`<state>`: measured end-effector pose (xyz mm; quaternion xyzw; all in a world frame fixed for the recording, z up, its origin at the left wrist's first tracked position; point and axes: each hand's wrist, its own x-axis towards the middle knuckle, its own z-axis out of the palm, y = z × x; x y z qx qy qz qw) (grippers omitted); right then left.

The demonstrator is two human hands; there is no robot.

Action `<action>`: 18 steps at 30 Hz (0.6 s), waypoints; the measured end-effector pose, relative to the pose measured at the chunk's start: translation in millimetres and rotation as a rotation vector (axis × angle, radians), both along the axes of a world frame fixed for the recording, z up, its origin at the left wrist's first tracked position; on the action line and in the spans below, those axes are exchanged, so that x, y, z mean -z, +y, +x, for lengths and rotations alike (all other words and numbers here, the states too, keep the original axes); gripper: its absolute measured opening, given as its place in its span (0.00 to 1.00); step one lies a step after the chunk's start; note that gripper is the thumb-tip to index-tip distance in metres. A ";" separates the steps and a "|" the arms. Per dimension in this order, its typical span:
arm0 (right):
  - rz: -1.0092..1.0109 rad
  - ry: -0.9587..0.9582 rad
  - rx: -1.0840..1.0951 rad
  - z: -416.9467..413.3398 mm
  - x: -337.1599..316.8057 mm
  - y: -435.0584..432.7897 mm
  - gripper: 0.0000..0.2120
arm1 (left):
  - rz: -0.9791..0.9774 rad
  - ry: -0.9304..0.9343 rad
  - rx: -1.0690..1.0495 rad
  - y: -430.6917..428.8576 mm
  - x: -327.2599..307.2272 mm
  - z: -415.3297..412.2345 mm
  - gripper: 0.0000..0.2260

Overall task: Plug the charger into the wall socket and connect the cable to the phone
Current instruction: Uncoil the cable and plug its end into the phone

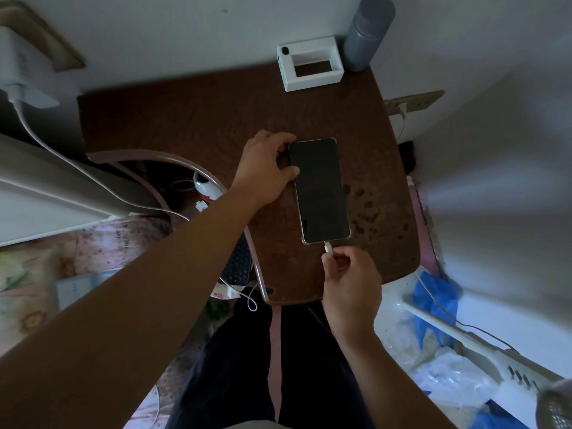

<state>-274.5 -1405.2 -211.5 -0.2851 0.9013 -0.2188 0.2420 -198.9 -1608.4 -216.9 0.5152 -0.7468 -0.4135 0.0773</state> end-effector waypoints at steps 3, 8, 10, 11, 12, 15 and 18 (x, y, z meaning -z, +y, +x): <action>-0.011 0.008 0.005 2.1 1.0 -0.5 0.07 | -0.001 -0.004 0.003 -0.2 0.6 0.0 0.25; -0.093 0.018 0.006 2.8 1.4 4.7 0.08 | 0.000 0.003 0.003 -0.4 0.9 0.4 0.25; -0.119 0.017 0.005 3.1 1.9 5.6 0.07 | 0.001 0.009 0.003 -0.2 1.4 0.8 0.25; -0.124 0.015 0.006 3.1 2.3 5.6 0.07 | -0.002 0.008 0.006 -0.1 1.6 1.0 0.25; -0.125 0.014 0.007 3.0 3.0 5.4 0.07 | -0.004 0.007 0.008 0.0 1.9 1.1 0.25; -0.113 0.020 0.002 2.5 5.2 4.4 0.06 | -0.007 0.006 0.012 -0.8 2.6 1.1 0.25; -0.106 0.060 -0.010 2.8 7.1 3.9 0.06 | -0.007 0.005 0.019 -1.8 2.7 1.0 0.24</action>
